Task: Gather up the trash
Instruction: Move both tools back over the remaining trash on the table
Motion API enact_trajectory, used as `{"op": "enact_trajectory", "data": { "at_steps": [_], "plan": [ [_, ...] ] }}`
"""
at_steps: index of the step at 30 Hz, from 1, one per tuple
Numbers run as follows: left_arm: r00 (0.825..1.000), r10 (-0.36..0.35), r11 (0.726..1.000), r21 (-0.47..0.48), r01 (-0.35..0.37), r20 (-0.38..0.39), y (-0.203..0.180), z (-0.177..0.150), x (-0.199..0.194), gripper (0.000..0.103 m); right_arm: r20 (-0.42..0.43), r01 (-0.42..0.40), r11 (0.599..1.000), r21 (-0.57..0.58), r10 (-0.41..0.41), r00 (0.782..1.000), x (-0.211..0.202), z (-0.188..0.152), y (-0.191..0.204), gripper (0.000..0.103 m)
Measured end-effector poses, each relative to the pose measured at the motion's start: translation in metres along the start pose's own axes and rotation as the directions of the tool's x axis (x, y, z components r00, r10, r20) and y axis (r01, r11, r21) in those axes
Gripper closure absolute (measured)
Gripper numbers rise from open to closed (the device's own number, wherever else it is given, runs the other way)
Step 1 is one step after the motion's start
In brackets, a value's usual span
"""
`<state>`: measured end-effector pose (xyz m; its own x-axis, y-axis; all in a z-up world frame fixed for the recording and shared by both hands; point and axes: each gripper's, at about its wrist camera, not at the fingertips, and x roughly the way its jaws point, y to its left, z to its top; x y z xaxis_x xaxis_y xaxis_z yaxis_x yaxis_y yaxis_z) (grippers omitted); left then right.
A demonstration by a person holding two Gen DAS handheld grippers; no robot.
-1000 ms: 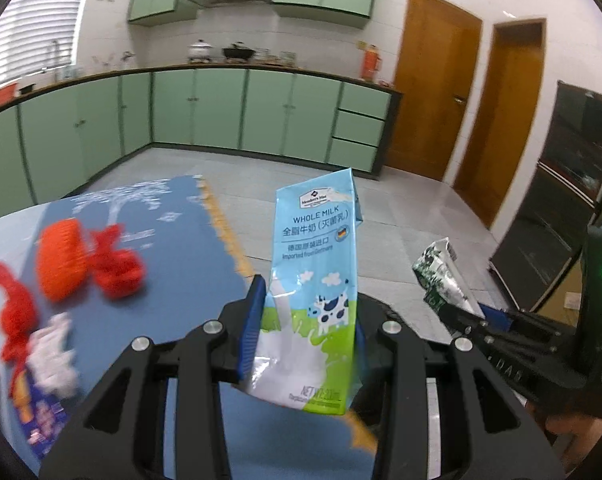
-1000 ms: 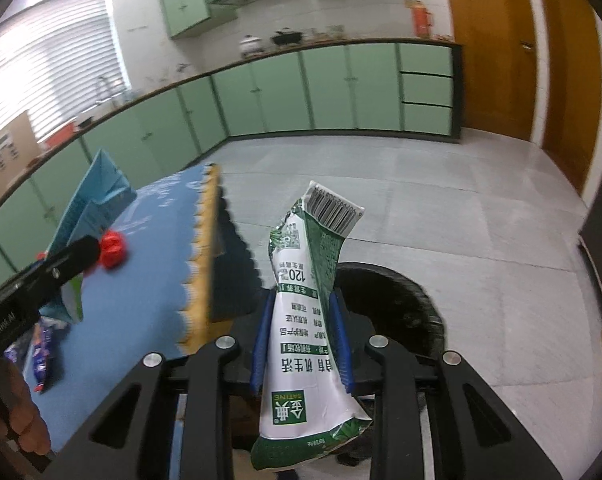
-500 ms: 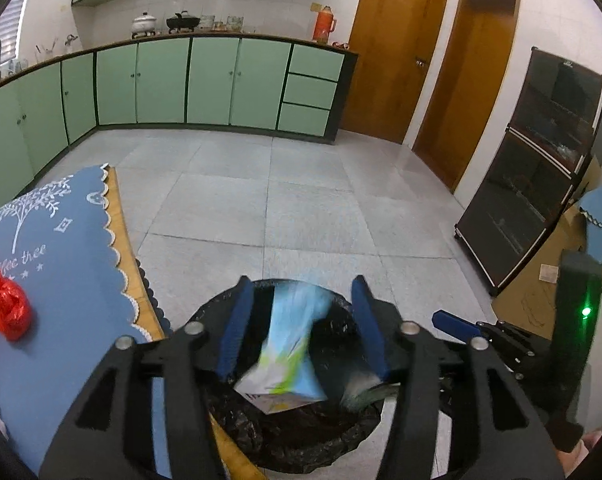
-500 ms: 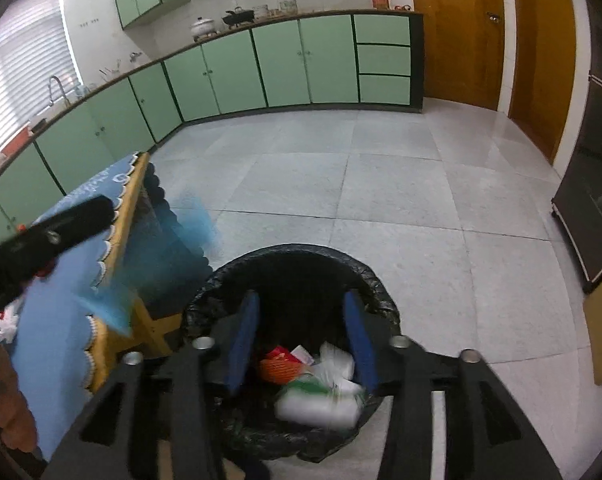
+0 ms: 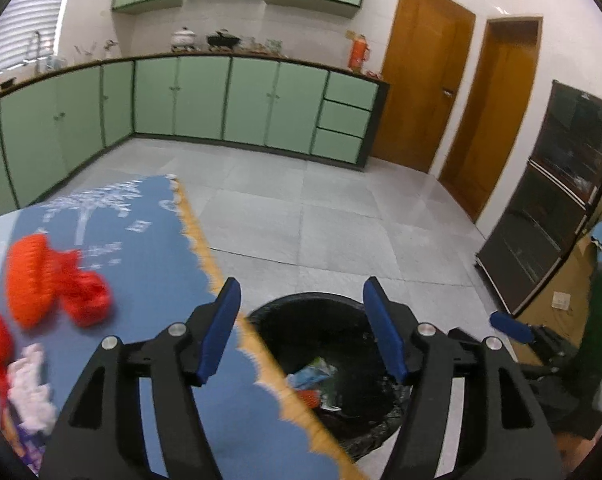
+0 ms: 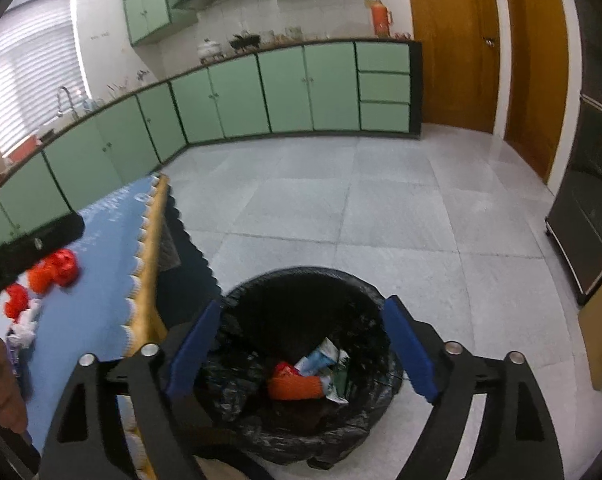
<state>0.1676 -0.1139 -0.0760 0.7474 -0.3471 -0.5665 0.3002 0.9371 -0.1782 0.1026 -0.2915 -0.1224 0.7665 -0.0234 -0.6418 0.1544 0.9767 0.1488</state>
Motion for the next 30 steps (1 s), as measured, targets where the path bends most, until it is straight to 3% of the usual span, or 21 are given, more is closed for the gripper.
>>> {"op": "enact_trajectory", "data": {
  "at_steps": [5, 10, 18, 23, 26, 30],
  "plan": [
    [0.993, 0.101, 0.995, -0.011, -0.1, 0.055, 0.035, -0.011, -0.047, 0.037, 0.065, -0.066, 0.997, -0.042, 0.068, 0.996, -0.022, 0.002, 0.039, 0.012],
    [0.974, 0.216, 0.975, -0.064, -0.212, 0.062, 0.079, -0.028, -0.087, 0.036, 0.102, -0.143, 0.986, -0.092, 0.152, 0.983, -0.035, 0.003, 0.081, 0.01],
    [0.904, 0.423, 0.901, -0.131, -0.414, 0.052, 0.153, -0.058, -0.145, 0.036, 0.104, -0.235, 0.951, -0.2, 0.26, 0.96, -0.035, -0.012, 0.157, 0.009],
    [0.868, 0.497, 0.856, -0.175, -0.487, 0.014, 0.189, -0.078, -0.171, 0.036, 0.085, -0.3, 0.921, -0.251, 0.329, 0.94, -0.034, -0.033, 0.203, 0.009],
    [0.852, 0.524, 0.835, -0.19, -0.516, -0.012, 0.206, -0.092, -0.184, 0.033, 0.038, -0.353, 0.892, -0.281, 0.378, 0.925, -0.032, -0.049, 0.23, 0.009],
    [0.845, 0.533, 0.823, -0.201, -0.531, -0.049, 0.22, -0.107, -0.188, 0.032, -0.014, -0.388, 0.858, -0.335, 0.407, 0.913, -0.03, -0.069, 0.258, 0.01]
  ]
}}
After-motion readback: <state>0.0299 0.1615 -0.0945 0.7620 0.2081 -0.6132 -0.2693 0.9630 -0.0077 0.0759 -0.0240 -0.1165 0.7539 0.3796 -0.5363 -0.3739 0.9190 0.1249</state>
